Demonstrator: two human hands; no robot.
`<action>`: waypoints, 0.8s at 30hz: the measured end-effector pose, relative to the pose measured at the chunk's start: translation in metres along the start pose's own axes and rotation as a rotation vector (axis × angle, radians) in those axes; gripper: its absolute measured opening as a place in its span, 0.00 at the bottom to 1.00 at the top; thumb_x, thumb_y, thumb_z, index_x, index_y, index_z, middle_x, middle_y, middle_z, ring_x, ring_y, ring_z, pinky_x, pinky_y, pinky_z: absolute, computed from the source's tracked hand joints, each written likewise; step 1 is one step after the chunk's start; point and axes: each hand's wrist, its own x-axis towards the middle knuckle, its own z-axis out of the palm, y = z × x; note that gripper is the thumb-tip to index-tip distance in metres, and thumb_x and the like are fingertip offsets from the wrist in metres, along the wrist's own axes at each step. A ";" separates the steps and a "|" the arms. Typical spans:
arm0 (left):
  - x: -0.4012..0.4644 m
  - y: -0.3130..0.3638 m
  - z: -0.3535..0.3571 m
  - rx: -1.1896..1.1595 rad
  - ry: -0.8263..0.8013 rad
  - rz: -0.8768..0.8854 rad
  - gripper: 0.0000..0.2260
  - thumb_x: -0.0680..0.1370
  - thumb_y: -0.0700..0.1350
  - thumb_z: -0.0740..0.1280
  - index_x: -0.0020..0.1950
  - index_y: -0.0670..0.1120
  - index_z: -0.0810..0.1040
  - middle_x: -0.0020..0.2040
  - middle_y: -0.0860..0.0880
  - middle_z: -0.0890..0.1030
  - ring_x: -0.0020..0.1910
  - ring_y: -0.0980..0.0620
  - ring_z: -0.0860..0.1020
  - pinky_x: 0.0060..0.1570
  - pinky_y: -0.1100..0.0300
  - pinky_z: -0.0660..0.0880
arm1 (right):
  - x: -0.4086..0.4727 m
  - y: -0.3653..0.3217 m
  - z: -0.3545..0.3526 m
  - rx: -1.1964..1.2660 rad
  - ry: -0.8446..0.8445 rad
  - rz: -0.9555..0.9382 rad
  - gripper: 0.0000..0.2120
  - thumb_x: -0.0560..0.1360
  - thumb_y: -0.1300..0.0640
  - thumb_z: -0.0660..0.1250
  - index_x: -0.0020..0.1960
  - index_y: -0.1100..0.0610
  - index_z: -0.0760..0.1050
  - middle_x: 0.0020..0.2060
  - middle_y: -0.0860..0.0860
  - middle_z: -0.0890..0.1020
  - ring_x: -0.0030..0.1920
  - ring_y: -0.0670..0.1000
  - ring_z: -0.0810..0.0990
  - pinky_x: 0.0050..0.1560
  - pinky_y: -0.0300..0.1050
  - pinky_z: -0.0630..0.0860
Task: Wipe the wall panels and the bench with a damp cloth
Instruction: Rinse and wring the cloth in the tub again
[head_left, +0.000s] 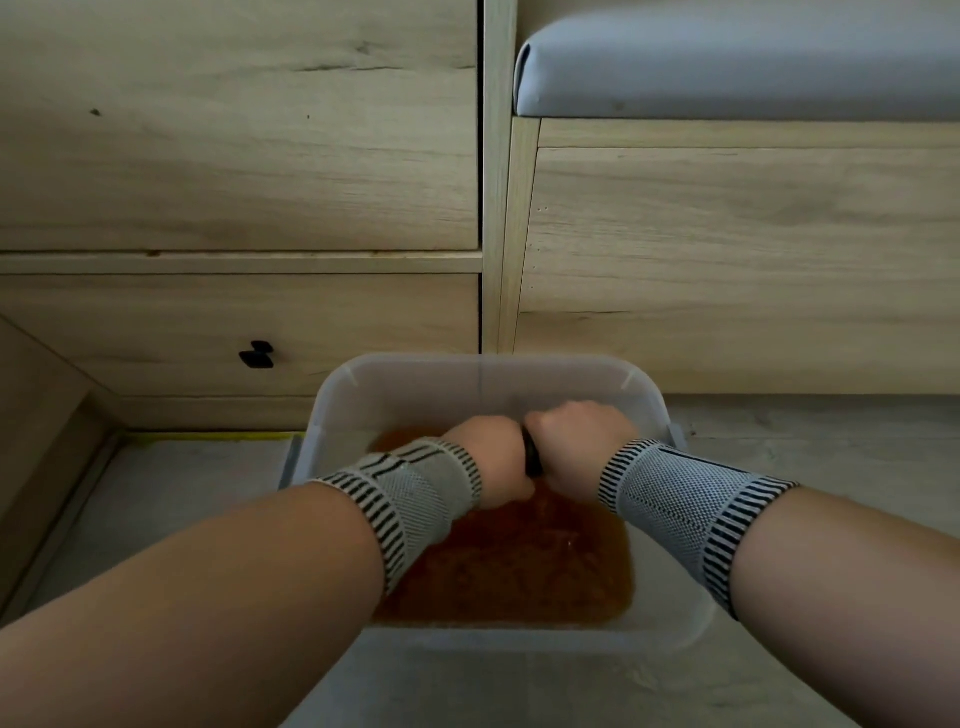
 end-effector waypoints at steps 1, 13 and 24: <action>0.001 -0.002 0.006 0.008 0.060 0.001 0.10 0.78 0.48 0.67 0.57 0.45 0.78 0.47 0.47 0.79 0.48 0.45 0.79 0.48 0.53 0.77 | 0.001 -0.001 0.001 0.021 -0.022 0.021 0.12 0.75 0.53 0.66 0.57 0.54 0.75 0.49 0.54 0.81 0.49 0.57 0.81 0.44 0.49 0.75; -0.003 -0.021 0.012 0.029 0.238 0.078 0.17 0.79 0.56 0.65 0.60 0.47 0.70 0.55 0.47 0.80 0.52 0.44 0.80 0.50 0.53 0.75 | 0.020 0.005 0.009 0.321 -0.248 0.067 0.07 0.73 0.57 0.72 0.46 0.53 0.74 0.40 0.50 0.79 0.42 0.51 0.78 0.42 0.43 0.74; -0.001 -0.029 -0.005 -0.855 0.312 -0.067 0.16 0.81 0.56 0.63 0.49 0.43 0.77 0.34 0.49 0.77 0.29 0.54 0.74 0.29 0.62 0.71 | 0.005 0.001 0.014 0.594 0.392 0.107 0.40 0.71 0.58 0.73 0.76 0.50 0.55 0.74 0.53 0.60 0.70 0.54 0.67 0.67 0.45 0.68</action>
